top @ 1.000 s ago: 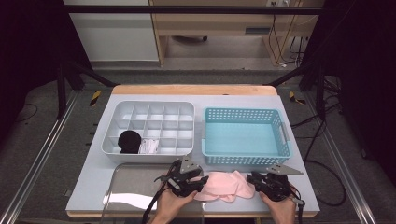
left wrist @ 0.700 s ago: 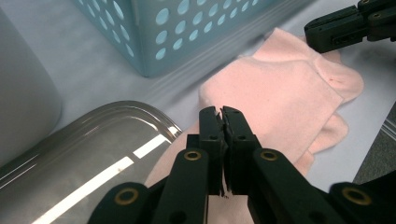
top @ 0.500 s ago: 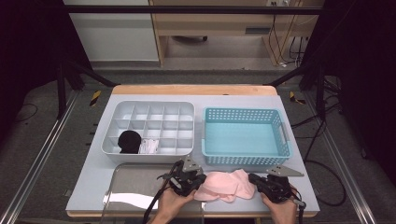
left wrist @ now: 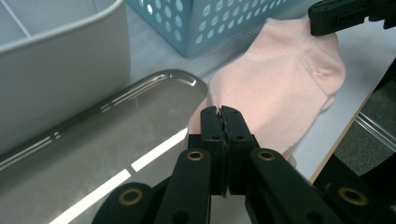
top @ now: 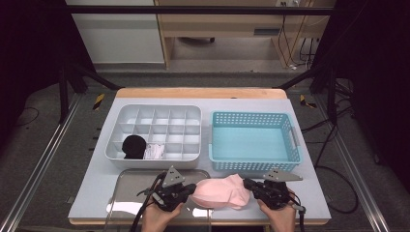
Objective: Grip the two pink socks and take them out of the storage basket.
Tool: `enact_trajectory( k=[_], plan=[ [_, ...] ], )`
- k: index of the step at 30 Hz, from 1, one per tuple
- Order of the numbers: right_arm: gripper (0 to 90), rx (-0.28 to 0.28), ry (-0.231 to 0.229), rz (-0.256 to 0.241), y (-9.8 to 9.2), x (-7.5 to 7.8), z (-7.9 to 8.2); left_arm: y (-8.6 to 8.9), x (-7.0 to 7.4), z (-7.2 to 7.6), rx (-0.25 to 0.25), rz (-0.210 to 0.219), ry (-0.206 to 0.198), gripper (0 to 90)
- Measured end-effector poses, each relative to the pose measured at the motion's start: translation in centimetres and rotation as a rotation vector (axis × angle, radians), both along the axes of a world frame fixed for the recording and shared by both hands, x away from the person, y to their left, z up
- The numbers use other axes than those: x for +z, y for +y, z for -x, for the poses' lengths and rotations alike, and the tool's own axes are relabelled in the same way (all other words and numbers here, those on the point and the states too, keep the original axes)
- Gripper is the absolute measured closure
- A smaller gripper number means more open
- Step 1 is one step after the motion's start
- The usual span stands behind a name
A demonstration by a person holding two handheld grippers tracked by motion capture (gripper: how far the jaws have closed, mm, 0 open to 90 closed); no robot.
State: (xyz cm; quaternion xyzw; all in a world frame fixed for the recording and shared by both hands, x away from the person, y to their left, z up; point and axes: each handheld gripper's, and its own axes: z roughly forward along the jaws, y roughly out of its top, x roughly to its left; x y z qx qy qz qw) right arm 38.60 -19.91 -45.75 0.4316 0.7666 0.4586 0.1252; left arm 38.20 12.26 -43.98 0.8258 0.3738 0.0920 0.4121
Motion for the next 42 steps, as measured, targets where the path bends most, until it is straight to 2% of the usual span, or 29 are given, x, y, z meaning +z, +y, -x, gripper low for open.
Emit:
enact_trajectory(
  k=[9, 10, 13, 16, 19, 21, 26, 30, 34, 37, 40, 42],
  plan=[
    [85.7, 0.004, 0.037, 0.024, 0.6, -1.1, -0.2, 0.0, -1.2, 0.3, 0.016, -0.047, 0.003, 86.9],
    [85.4, 0.007, 0.044, 0.024, 0.7, -1.2, -0.2, 0.0, -1.2, 0.3, 0.021, -0.051, 0.0, 85.3],
    [82.9, 0.005, 0.049, 0.02, 0.5, -1.4, -0.1, 0.1, -1.1, 0.1, 0.048, -0.059, -0.011, 70.0],
    [79.5, -0.02, 0.032, -0.006, -0.2, -1.1, -0.1, 0.2, -1.1, -0.4, 0.07, -0.058, -0.001, 57.4],
    [75.9, -0.028, 0.039, -0.031, -0.7, -1.1, 0.0, -0.1, -1.7, -0.9, 0.075, -0.056, 0.034, 56.1],
    [74.2, -0.022, 0.044, -0.02, -0.6, -1.6, 0.1, -0.4, -2.1, -1.1, 0.068, -0.068, 0.048, 58.6],
    [72.5, -0.014, 0.091, 0.0, -0.3, -2.9, 0.2, -0.7, -2.6, -0.8, 0.065, -0.08, 0.049, 67.9],
    [71.6, -0.006, 0.08, 0.013, 0.0, -3.2, 0.4, -0.7, -2.9, -0.6, 0.06, -0.076, 0.056, 75.8],
    [80.5, 0.011, 0.072, 0.037, 0.5, -3.2, 0.9, -0.8, -3.0, -0.4, 0.057, -0.078, 0.04, 84.2],
    [83.6, 0.017, 0.096, 0.051, 0.5, -2.8, 0.9, -0.8, -2.8, -0.3, 0.068, -0.068, 0.019, 85.8],
    [83.7, 0.0, 0.082, 0.057, 0.0, -2.5, 0.4, -1.0, -2.4, -0.3, 0.064, -0.055, -0.001, 85.9],
    [83.0, -0.022, 0.039, 0.067, -0.4, -2.1, -0.2, -1.4, -2.4, -0.3, 0.057, -0.058, -0.017, 85.9]
  ],
)
